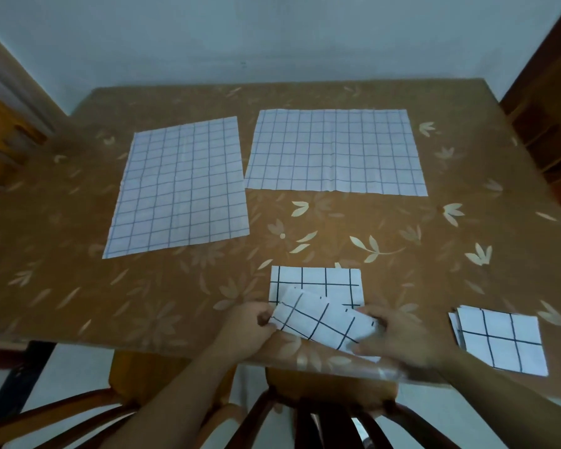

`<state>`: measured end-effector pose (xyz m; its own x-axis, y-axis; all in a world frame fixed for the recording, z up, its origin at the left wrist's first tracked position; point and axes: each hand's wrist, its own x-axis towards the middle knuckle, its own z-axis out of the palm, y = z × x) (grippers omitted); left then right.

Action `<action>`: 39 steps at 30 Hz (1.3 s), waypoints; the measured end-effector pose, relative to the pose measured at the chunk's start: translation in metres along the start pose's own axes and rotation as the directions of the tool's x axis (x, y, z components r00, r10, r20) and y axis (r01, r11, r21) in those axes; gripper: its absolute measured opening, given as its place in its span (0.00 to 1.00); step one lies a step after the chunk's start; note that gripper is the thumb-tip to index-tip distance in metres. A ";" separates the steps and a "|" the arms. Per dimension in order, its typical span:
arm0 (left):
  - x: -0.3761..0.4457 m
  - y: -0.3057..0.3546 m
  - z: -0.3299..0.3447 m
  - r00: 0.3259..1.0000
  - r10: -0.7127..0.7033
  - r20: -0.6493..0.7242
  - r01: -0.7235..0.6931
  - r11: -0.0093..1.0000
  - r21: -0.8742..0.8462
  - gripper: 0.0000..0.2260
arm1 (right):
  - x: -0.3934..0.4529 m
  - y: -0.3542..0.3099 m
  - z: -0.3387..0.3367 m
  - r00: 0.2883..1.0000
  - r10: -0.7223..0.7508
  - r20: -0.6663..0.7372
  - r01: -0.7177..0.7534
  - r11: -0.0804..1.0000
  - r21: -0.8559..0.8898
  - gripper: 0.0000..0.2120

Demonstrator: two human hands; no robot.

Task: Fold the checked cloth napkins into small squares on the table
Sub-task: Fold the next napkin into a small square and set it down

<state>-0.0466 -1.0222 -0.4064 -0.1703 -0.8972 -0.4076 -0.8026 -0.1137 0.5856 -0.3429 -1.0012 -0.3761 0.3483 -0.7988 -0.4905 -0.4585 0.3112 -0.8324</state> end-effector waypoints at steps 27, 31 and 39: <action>0.016 0.000 0.002 0.955 -0.293 -0.046 0.266 0.915 -0.303 0.03 | 0.047 0.010 0.010 0.884 0.344 -0.317 -0.371 0.928 -0.029 0.12; 0.015 0.000 0.002 0.946 -0.311 -0.094 0.266 0.908 -0.323 0.07 | 0.050 0.009 0.012 0.875 0.338 -0.348 -0.389 0.917 -0.086 0.14; 0.013 -0.002 0.013 0.952 0.095 -0.292 0.002 0.949 0.315 0.08 | 0.048 0.004 0.016 0.879 0.309 -0.363 -0.377 0.916 -0.134 0.13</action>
<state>-0.0550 -1.0287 -0.4218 -0.0715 -0.9893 -0.1270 -0.9421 0.0251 0.3345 -0.3145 -1.0296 -0.4066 -0.1325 -0.7932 -0.5943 -0.6613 0.5174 -0.5431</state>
